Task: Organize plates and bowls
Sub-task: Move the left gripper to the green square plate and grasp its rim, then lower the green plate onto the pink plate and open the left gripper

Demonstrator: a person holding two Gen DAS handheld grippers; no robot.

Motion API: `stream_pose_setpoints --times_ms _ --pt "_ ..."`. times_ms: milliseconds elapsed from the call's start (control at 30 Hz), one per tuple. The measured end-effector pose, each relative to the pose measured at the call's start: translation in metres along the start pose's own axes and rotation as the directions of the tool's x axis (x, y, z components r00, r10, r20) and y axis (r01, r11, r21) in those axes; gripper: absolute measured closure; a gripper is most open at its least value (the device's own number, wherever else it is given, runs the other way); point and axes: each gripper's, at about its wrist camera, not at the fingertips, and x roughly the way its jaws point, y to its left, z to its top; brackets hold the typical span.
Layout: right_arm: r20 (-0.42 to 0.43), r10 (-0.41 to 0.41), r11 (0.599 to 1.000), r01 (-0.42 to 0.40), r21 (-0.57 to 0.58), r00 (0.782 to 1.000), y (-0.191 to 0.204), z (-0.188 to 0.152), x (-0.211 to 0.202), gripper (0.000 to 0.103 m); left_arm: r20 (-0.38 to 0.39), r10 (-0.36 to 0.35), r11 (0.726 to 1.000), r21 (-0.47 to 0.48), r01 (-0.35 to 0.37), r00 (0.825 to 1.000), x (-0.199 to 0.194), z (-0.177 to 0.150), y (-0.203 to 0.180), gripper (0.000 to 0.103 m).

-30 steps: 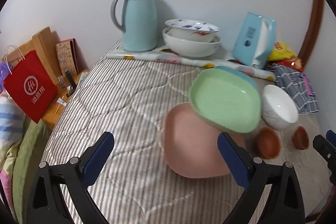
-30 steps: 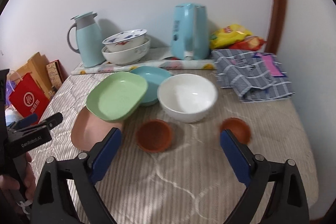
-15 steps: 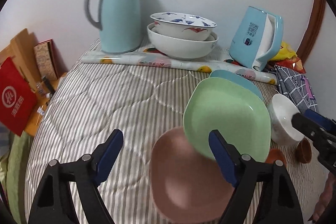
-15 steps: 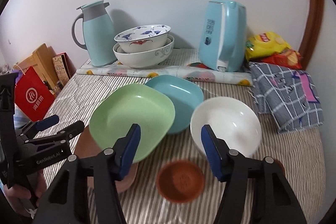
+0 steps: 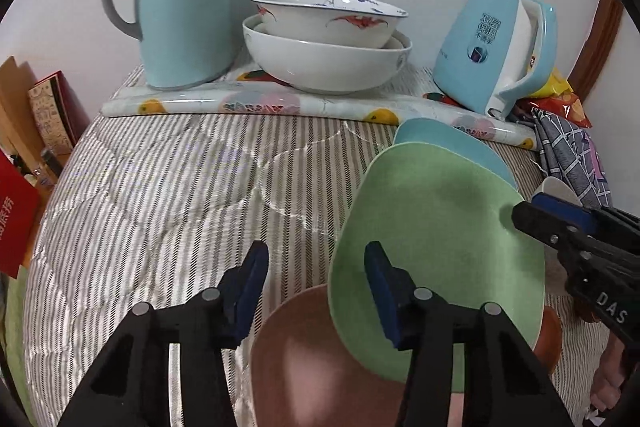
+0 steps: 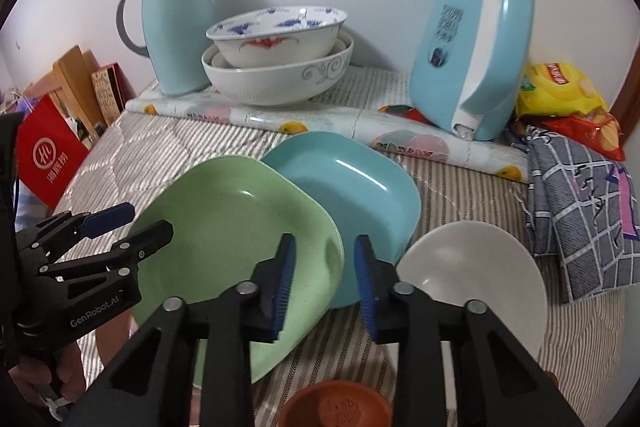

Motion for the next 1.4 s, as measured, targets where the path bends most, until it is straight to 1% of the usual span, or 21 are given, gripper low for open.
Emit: stream_pose_setpoints --times_ms 33,67,133,200,233,300,433,567,767,967,1067,1267,1400 --pt "-0.008 0.002 1.0 -0.002 -0.001 1.0 0.0 0.0 0.003 0.081 -0.004 -0.003 1.0 0.002 0.003 1.0 0.002 0.001 -0.001 0.059" --pt "-0.015 0.006 1.0 -0.006 -0.003 1.0 0.0 0.001 0.006 0.083 -0.006 -0.007 1.0 0.001 0.007 1.0 0.003 0.001 -0.001 0.06" --pt "-0.018 0.004 1.0 -0.005 -0.022 1.0 0.001 0.001 0.01 0.088 -0.011 -0.019 1.0 -0.002 0.019 1.0 0.005 0.002 -0.001 0.065" --pt "-0.021 0.0 1.0 -0.001 -0.03 1.0 0.003 0.002 0.013 0.093 -0.014 -0.038 0.999 -0.001 0.038 0.999 0.006 0.002 -0.002 0.079" --pt "-0.018 -0.001 1.0 0.0 -0.031 1.0 0.002 0.003 0.014 0.095 -0.012 -0.046 0.999 0.0 0.046 0.999 0.005 0.002 -0.003 0.084" --pt "-0.017 -0.005 0.999 0.004 -0.033 1.0 0.002 0.004 0.015 0.097 -0.007 -0.038 0.999 0.009 0.038 0.999 0.004 0.002 -0.005 0.086" --pt "-0.003 -0.021 0.999 0.021 -0.036 1.0 0.002 0.004 0.014 0.098 -0.006 -0.046 0.999 0.006 0.046 0.999 -0.002 -0.001 -0.004 0.087" --pt "0.013 -0.002 1.0 0.002 -0.023 1.0 0.004 0.006 0.01 0.098 -0.002 -0.038 0.999 -0.001 0.038 0.999 -0.013 -0.007 -0.001 0.088" --pt "0.039 0.027 0.998 -0.025 -0.049 0.999 0.022 0.004 0.001 0.097 0.008 -0.009 1.0 -0.026 0.009 1.0 -0.034 -0.023 0.013 0.089" --pt "0.043 0.058 0.994 -0.054 -0.093 0.997 0.045 -0.008 -0.006 0.096 0.012 0.022 0.999 -0.047 -0.022 1.0 -0.049 -0.043 0.025 0.089" --pt "0.04 0.063 0.993 -0.059 -0.105 0.997 0.052 -0.015 -0.007 0.096 0.001 0.024 0.998 -0.055 -0.024 1.0 -0.051 -0.052 0.026 0.089" --pt "0.022 0.06 0.992 -0.057 -0.116 0.998 0.055 -0.028 -0.005 0.096 -0.013 0.028 0.998 -0.056 -0.029 1.0 -0.05 -0.068 0.023 0.089" --pt "0.013 0.065 0.991 -0.063 -0.122 0.998 0.054 -0.034 0.0 0.096 -0.003 0.049 0.998 -0.044 -0.049 0.999 -0.052 -0.072 0.02 0.089"
